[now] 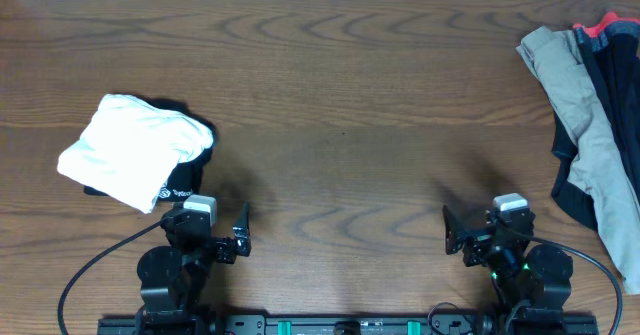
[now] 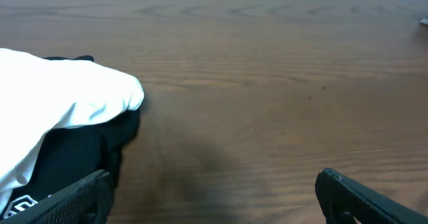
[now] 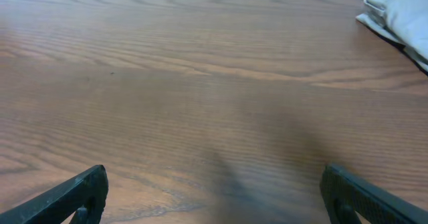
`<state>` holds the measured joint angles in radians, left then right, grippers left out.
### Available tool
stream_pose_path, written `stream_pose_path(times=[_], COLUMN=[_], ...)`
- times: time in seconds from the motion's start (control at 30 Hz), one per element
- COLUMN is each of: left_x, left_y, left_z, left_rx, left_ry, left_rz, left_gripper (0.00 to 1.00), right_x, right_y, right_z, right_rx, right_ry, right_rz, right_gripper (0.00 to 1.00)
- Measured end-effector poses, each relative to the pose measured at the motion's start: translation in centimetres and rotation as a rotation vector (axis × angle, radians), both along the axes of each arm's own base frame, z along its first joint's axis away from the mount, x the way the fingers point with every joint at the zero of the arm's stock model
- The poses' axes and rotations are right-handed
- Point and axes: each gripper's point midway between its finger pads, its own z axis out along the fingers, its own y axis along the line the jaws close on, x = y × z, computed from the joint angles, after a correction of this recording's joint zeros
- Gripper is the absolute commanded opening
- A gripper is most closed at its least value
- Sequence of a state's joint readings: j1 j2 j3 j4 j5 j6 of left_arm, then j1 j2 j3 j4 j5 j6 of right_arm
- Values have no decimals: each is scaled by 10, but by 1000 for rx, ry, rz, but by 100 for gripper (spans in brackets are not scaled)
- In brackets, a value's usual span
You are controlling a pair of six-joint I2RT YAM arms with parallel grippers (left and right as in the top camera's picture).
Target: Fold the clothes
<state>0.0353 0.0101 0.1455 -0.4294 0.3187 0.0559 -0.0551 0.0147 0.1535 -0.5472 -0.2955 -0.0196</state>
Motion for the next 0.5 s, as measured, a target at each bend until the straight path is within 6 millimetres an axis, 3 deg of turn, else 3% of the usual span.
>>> stream_pose_path(times=[0.5], left_x=[0], left_y=[0], left_z=[0], left_rx=[-7], left_ry=[2], left_rz=[3], left_gripper=[98], right_x=[0], right_y=[8], right_z=[5], right_rx=[18], right_ry=[-20], right_rz=[45], right_gripper=[99])
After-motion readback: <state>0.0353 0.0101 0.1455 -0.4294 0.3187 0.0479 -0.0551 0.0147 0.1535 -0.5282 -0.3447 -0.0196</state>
